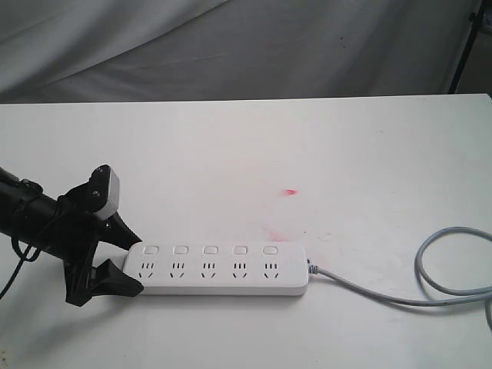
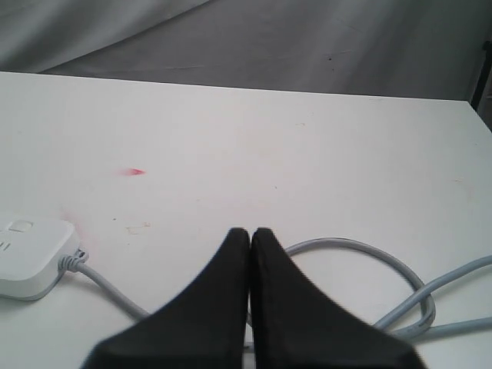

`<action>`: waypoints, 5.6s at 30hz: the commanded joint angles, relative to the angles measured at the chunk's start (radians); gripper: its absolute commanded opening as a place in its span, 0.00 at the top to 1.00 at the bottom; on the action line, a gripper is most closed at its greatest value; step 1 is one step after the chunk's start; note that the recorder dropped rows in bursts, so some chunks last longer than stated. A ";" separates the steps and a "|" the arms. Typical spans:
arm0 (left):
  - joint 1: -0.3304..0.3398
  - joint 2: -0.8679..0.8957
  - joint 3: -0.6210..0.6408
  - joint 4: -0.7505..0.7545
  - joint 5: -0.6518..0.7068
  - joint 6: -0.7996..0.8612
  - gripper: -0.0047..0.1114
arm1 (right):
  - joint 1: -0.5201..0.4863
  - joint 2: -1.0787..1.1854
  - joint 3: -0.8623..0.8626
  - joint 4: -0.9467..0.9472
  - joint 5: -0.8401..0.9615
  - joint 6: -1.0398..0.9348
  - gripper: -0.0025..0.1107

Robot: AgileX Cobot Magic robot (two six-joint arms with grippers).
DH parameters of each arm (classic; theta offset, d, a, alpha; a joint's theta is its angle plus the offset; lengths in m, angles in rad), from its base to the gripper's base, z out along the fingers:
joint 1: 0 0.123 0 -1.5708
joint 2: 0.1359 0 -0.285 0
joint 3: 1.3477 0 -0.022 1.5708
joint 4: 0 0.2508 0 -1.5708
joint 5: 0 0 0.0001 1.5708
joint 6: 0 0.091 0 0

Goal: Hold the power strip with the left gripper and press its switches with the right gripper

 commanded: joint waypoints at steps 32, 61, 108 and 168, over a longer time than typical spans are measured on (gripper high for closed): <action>-0.007 -0.001 0.004 0.001 -0.002 0.003 0.71 | -0.008 -0.005 0.004 0.005 0.000 0.003 0.98; -0.007 -0.052 -0.003 -0.011 0.002 0.003 0.18 | -0.008 -0.005 0.004 0.005 0.000 0.003 0.98; -0.005 -1.132 -0.014 -0.011 -0.334 -0.649 0.95 | -0.008 -0.005 0.004 0.005 0.000 0.003 0.98; 0.192 -1.937 0.634 1.153 -0.699 -2.145 0.95 | -0.008 -0.005 0.004 0.005 0.000 0.003 0.98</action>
